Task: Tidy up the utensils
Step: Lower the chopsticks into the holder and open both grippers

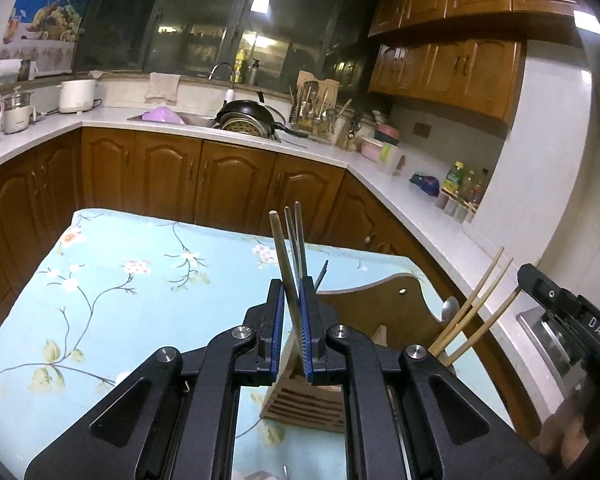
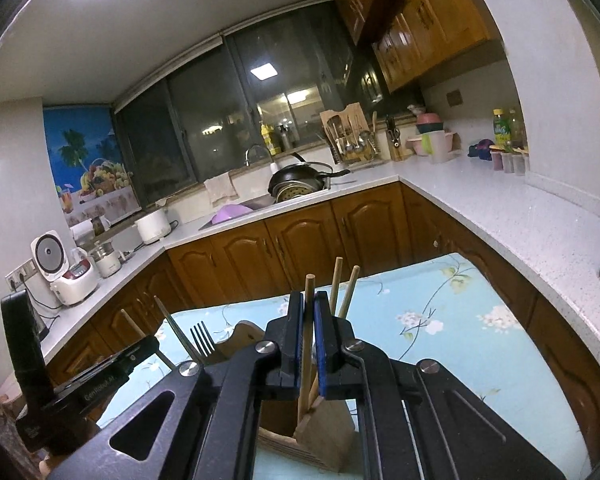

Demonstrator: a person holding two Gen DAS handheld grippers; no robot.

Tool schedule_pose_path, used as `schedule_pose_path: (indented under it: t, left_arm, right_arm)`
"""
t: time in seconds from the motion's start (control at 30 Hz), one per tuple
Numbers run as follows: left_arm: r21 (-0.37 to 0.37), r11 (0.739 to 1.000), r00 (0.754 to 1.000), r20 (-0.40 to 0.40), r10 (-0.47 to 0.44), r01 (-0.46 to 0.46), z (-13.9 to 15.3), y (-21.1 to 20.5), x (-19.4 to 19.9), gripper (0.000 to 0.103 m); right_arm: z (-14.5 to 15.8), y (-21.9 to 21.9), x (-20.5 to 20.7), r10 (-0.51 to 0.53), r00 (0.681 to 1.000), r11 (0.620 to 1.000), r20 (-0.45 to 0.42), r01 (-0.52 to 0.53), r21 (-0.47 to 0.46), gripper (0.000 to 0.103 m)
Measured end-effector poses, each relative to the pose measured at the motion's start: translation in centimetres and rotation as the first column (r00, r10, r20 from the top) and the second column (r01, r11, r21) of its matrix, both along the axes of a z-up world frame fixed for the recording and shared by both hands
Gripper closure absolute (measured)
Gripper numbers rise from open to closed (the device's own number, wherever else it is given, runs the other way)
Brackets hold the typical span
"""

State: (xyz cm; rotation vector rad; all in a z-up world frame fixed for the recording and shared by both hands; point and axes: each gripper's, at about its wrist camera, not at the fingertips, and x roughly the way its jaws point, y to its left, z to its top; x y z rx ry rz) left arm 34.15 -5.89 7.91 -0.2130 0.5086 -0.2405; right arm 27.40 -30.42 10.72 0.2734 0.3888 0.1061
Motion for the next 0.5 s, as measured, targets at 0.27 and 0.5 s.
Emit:
schedule_pose_path:
  t: [0.27,0.5]
  left_arm:
    - [0.0,1.0,1.0,-0.004,0.002,-0.002,-0.08,0.1,0.22,0.096]
    - [-0.003,1.0,1.0,-0.028,0.0,0.0,-0.22,0.84,0.32,0.096]
  right_arm:
    - [0.05,0.03,0.04,0.0,1.0,1.0,-0.001,0.0,-0.002,0.098]
    - [-0.19,0.26,-0.19,0.006,1.0,1.0,-0.006,-0.006,0.01,0.093]
